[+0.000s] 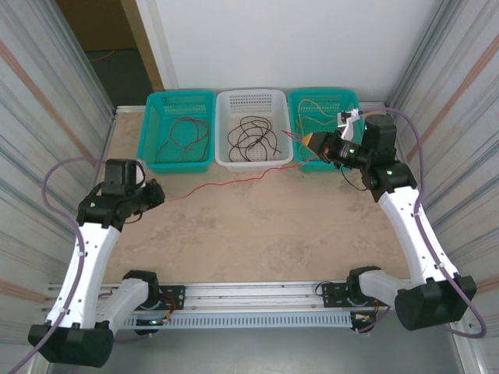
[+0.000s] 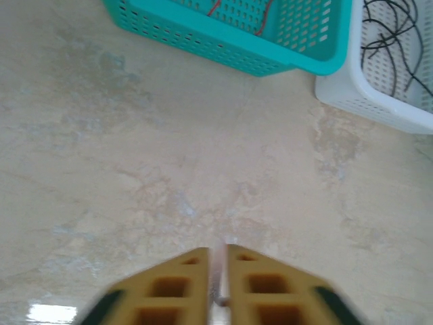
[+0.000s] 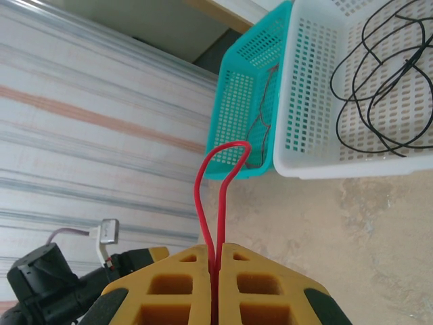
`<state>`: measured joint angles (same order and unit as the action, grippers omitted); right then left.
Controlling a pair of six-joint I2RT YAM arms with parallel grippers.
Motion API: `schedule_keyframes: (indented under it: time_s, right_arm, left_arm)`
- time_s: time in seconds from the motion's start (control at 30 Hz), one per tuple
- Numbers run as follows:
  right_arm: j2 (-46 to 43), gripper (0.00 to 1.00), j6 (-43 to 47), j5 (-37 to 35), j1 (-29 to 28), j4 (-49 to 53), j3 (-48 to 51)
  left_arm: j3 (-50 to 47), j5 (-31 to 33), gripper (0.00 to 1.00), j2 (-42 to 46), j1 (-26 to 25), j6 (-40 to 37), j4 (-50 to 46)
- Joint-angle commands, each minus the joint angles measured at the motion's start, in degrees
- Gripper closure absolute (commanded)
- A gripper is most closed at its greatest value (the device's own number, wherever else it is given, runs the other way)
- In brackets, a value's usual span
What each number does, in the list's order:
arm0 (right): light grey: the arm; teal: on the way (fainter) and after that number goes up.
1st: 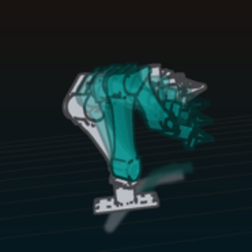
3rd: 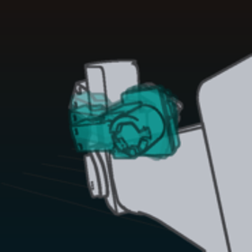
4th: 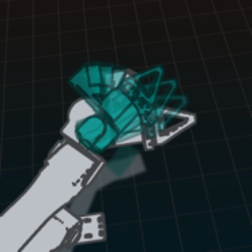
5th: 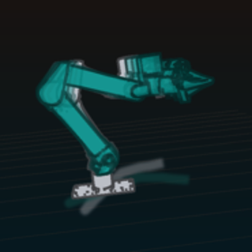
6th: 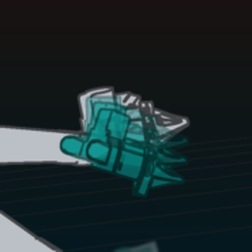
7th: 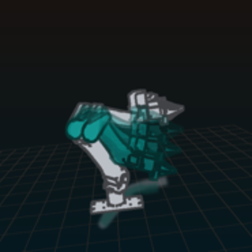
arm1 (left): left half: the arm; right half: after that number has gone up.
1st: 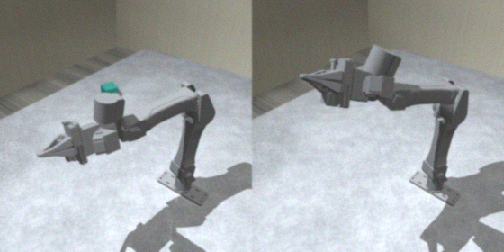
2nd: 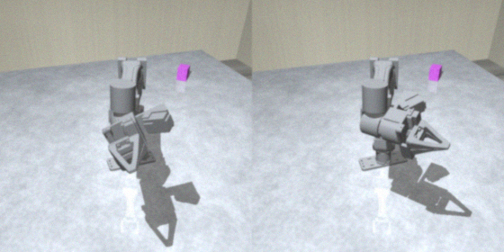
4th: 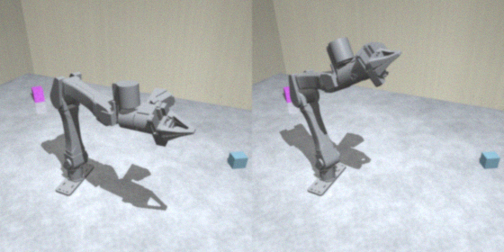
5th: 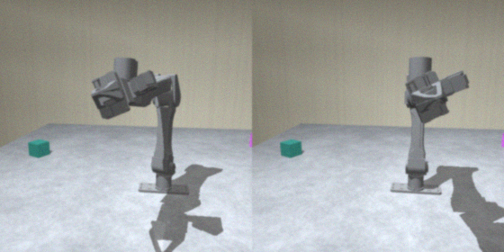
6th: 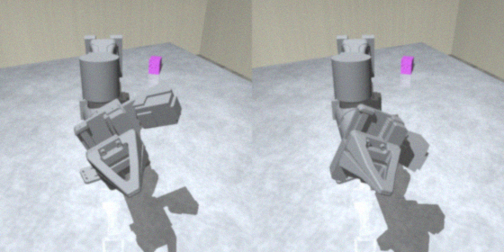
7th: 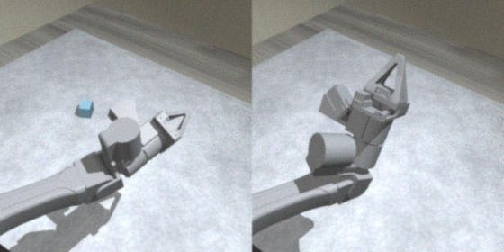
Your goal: Untangle the cables
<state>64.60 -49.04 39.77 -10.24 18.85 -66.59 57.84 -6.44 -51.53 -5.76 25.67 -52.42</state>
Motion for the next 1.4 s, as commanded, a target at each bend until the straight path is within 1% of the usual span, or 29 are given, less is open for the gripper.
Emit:
schedule_keyframes:
  time_s: [0.0,0.03,0.07,0.17,0.2,0.23,0.27,0.33,0.37,0.43,0.5,0.53,0.6,0.8,0.93,1.0,1.2,1.23,1.27,1.37]
  right_arm:
    - [-0.38,1.00,2.32,-2.34,-1.62,1.25,-3.54]
    - [-0.14,1.00,3.11,-3.07,-2.23,2.07,-4.08]
    - [0.07,1.00,3.49,-3.37,-2.77,2.45,-4.33]
    - [0.90,1.00,3.90,-3.47,-4.13,2.42,-5.19]
    - [1.17,1.00,4.09,-3.43,-4.69,2.50,-5.62]
    - [1.55,1.00,4.28,-3.39,-5.31,2.59,-6.09]
    - [1.87,1.00,4.39,-3.31,-5.80,2.63,-6.66]
    - [2.35,1.00,4.48,-3.31,-6.80,2.44,-7.50]
    - [2.54,1.00,4.31,-3.45,-7.10,2.18,-7.65]
    - [2.97,1.00,3.46,-3.35,-7.66,1.23,-8.02]
    - [3.41,1.00,2.20,-2.88,-8.27,-0.25,-8.14]
    - [3.64,1.00,1.60,-2.49,-8.64,-0.91,-8.27]
    - [4.17,1.00,1.23,-2.19,-9.46,-1.36,-9.09]
    - [5.32,1.00,-0.19,-1.19,-11.37,-2.53,-11.19]
    - [5.36,0.99,-1.91,-0.91,-11.65,-4.54,-11.42]
    - [5.53,0.99,-2.61,-0.54,-11.65,-5.37,-11.68]
    - [6.58,0.99,-3.41,0.66,-11.65,-6.42,-13.30]
    - [6.77,0.99,-3.43,0.68,-11.69,-6.46,-13.46]
    - [6.90,0.99,-3.43,0.75,-11.66,-6.60,-13.58]
    - [6.94,0.99,-3.67,0.57,-11.64,-6.85,-13.40]
  left_arm:
    - [2.69,-7.37,0.56,0.43,0.59,-0.74,1.65]
    - [4.00,-7.84,0.40,0.64,0.32,-1.55,2.41]
    - [5.49,-8.06,0.35,0.47,-0.06,-2.71,2.87]
    - [9.43,-8.29,0.34,-0.15,-1.12,-4.95,5.04]
    - [10.13,-9.92,0.35,-0.31,-1.52,-5.27,6.78]
    - [10.59,-12.87,0.37,-0.48,-2.42,-5.39,9.56]
    - [10.86,-14.63,0.38,-0.86,-4.18,-4.99,12.53]
    - [11.10,-16.70,0.39,-2.06,-9.72,-5.27,17.74]
    - [11.03,-16.49,0.39,-2.82,-12.76,-6.04,19.84]
    - [10.93,-13.96,0.38,-5.31,-21.43,-9.25,23.03]
    - [10.75,-11.88,0.38,-8.18,-27.97,-13.37,25.06]
    - [10.84,-10.47,0.38,-9.76,-30.51,-15.37,25.70]
    - [10.81,-10.85,0.38,-12.28,-32.76,-17.79,27.36]
    - [9.97,-19.87,0.38,-18.05,-33.27,-19.23,34.96]
    - [9.42,-23.50,0.46,-20.90,-33.53,-18.41,35.98]
    - [8.25,-24.17,0.49,-21.40,-33.77,-18.08,36.58]
    - [5.98,-21.44,0.59,-21.95,-34.23,-18.06,35.75]
    - [5.85,-21.30,0.61,-22.03,-34.33,-18.10,35.57]
    - [5.69,-21.04,0.65,-21.96,-34.32,-18.09,35.47]
    - [5.47,-20.39,0.82,-21.69,-34.34,-17.65,35.46]
